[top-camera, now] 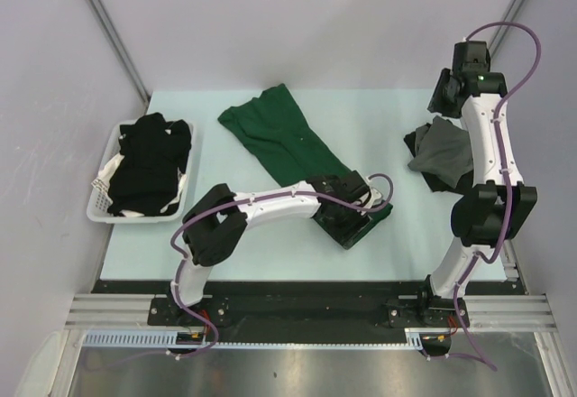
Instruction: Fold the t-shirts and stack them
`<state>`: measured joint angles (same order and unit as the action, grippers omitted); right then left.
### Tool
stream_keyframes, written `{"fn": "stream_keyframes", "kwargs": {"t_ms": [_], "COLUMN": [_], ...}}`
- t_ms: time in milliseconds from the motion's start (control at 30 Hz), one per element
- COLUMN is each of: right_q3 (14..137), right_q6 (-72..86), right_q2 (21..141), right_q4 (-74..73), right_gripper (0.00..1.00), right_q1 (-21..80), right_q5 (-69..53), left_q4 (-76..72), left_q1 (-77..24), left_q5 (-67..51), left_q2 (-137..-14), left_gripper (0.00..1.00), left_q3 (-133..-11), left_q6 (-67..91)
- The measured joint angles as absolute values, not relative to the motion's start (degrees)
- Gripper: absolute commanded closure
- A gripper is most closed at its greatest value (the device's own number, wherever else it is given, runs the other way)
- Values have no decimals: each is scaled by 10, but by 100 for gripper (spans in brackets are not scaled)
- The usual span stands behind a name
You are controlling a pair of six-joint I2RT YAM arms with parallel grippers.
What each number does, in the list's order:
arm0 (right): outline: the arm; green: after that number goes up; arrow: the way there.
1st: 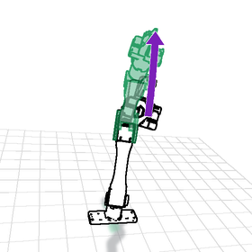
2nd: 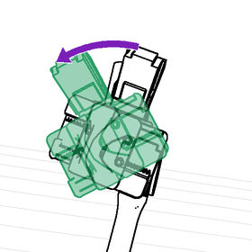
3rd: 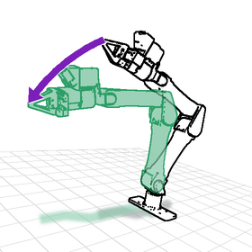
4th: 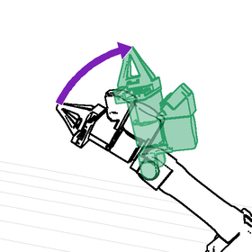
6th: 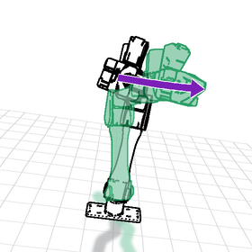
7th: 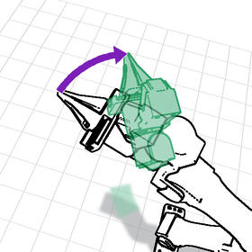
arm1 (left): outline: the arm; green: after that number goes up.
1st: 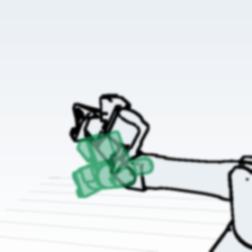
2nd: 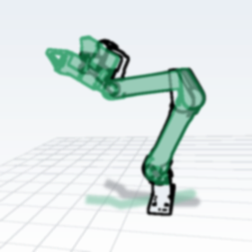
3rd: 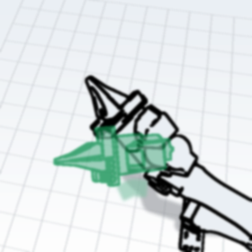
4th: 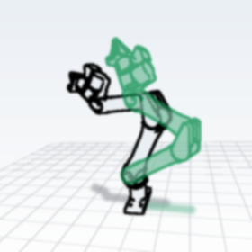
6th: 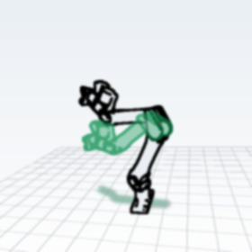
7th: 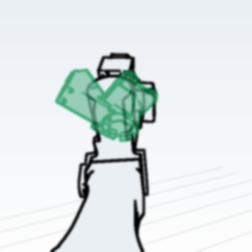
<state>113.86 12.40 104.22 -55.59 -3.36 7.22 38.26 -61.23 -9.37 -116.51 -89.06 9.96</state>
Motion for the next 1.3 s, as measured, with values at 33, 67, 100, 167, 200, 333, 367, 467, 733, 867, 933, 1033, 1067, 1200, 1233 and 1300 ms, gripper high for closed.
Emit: {"fn": "stream_keyframes", "kwargs": {"t_ms": [33, 67, 100, 167, 200, 333, 367, 467, 733, 867, 933, 1033, 1067, 1200, 1233, 1300], "right_q3": [1136, 1133, 1131, 1126, 1125, 1124, 1124, 1124, 1122, 1116, 1115, 1114, 1114, 1114, 1114, 1114], "right_q6": [124, 124, 124, 124, 124, 126, 128, 131, 135, 135, 135, 135, 135, 135, 135, 135], "right_q2": [1042, 1042, 1042, 1042, 1042, 1041, 1041, 1040, 1035, 1029, 1027, 1027, 1027, 1027, 1027, 1027], "right_q4": [-555, -554, -554, -554, -554, -553, -553, -554, -552, -549, -549, -549, -549, -548, -548, -547], "right_gripper": [62, 61, 61, 62, 62, 61, 62, 62, 62, 62, 62, 62, 62, 62, 63, 63], "right_q1": [-34, -34, -34, -35, -36, -48, -51, -57, -61, -63, -63, -64, -64, -64, -64, -65], "right_q5": [70, 69, 67, 60, 57, 47, 45, 40, 25, 18, 15, 12, 11, 10, 10, 10], "left_q4": [382, 382, 380, 380, 380, 379, 379, 379, 381, 381, 381, 381, 381, 372, 368, 357], "left_q1": [-613, -614, -615, -617, -619, -628, -632, -641, -648, -648, -648, -648, -648, -647, -647, -646], "left_q5": [-91, -90, -89, -87, -86, -83, -81, -76, -44, -33, -29, -24, -21, -15, -15, -16], "left_q2": [-1165, -1165, -1165, -1168, -1172, -1190, -1195, -1206, -1225, -1226, -1226, -1226, -1226, -1222, -1219, -1211], "left_gripper": [37, 37, 37, 37, 37, 37, 37, 37, 46, 50, 57, 69, 75, 94, 100, 100], "left_q3": [-894, -897, -899, -905, -911, -928, -930, -933, -933, -933, -933, -932, -932, -920, -914, -900], "left_q6": [100, 100, 100, 100, 100, 100, 100, 100, 100, 100, 100, 99, 100, 100, 100, 101]}}
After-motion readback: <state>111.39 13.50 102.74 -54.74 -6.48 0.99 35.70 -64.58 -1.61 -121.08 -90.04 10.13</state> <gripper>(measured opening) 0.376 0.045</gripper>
